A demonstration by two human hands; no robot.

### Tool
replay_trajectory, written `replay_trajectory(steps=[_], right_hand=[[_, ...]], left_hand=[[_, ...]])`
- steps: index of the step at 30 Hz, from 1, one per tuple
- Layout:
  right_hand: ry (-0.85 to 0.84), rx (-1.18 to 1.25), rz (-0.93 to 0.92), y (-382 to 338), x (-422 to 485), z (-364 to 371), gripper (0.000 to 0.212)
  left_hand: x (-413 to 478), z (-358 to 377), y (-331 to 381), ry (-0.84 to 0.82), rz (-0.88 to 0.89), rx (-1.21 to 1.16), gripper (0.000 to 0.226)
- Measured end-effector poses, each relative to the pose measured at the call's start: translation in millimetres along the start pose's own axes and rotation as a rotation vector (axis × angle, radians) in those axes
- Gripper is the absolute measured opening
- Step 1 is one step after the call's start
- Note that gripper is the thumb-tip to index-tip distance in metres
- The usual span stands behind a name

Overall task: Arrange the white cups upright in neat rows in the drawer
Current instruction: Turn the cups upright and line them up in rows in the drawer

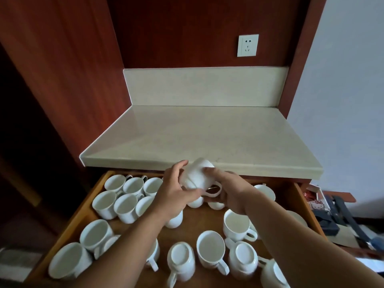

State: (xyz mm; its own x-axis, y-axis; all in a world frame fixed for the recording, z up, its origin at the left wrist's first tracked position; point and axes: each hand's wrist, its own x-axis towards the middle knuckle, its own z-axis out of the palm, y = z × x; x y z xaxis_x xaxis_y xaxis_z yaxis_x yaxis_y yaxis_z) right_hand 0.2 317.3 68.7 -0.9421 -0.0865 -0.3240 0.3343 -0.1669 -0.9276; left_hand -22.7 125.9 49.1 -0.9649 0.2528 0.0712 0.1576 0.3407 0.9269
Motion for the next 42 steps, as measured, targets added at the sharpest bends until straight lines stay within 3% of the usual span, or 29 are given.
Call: replay_trajectory(steps=[2,5,9,13,16,19,21,25,29,32,37,42], right_hand=[[-0.05,-0.096,-0.06,-6.0,1.4,0.2,0.048],[-0.119,-0.431,-0.117,-11.7,-0.8,1.8,0.029],[-0.079,-0.723,-0.089,-13.7,-6.0,12.1,0.055],[-0.162,-0.65,-0.03,-4.0,-7.1,2.6,0.05],[0.168,-0.601,0.007,1.2,-7.5,-14.5,0.03],[0.399,-1.09,0.145,10.5,-7.5,-28.1,0.027],[0.395,-1.28,0.213,29.2,-9.7,-32.3,0.04],[0.398,-1.417,0.255,66.7,-8.4,-32.2,0.063],[0.408,-1.49,0.248,85.7,-2.5,-29.9,0.072],[0.417,-1.497,0.259,89.9,-0.8,-30.0,0.073],[0.406,-1.497,0.225,90.7,0.2,-30.4,0.054],[0.324,-1.506,0.154,89.4,0.6,-31.6,0.057]], left_hand=[[8.2,-9.7,-2.7,-0.128,-0.011,0.023,0.097],[17.5,-26.7,-2.7,-0.316,-0.065,0.086,0.109],[22.0,-28.2,-1.9,-0.466,-0.056,0.289,0.118],[27.3,-16.1,-13.9,-0.468,-0.01,0.479,0.116],[26.1,-4.1,-28.5,-0.448,-0.007,0.61,0.105],[21.5,9.7,-36.0,-0.381,-0.035,0.725,0.092],[18.1,19.0,-39.3,-0.318,-0.03,0.778,0.082],[16.3,36.9,-48.4,-0.223,0.012,0.835,0.069],[16.0,49.2,-60.2,-0.213,0.043,0.885,0.067],[16.1,52.9,-68.5,-0.231,0.044,0.909,0.063],[19.8,59.5,-77.1,-0.212,0.141,1.073,0.063],[21.8,65.0,-79.4,-0.184,0.196,1.216,0.072]])
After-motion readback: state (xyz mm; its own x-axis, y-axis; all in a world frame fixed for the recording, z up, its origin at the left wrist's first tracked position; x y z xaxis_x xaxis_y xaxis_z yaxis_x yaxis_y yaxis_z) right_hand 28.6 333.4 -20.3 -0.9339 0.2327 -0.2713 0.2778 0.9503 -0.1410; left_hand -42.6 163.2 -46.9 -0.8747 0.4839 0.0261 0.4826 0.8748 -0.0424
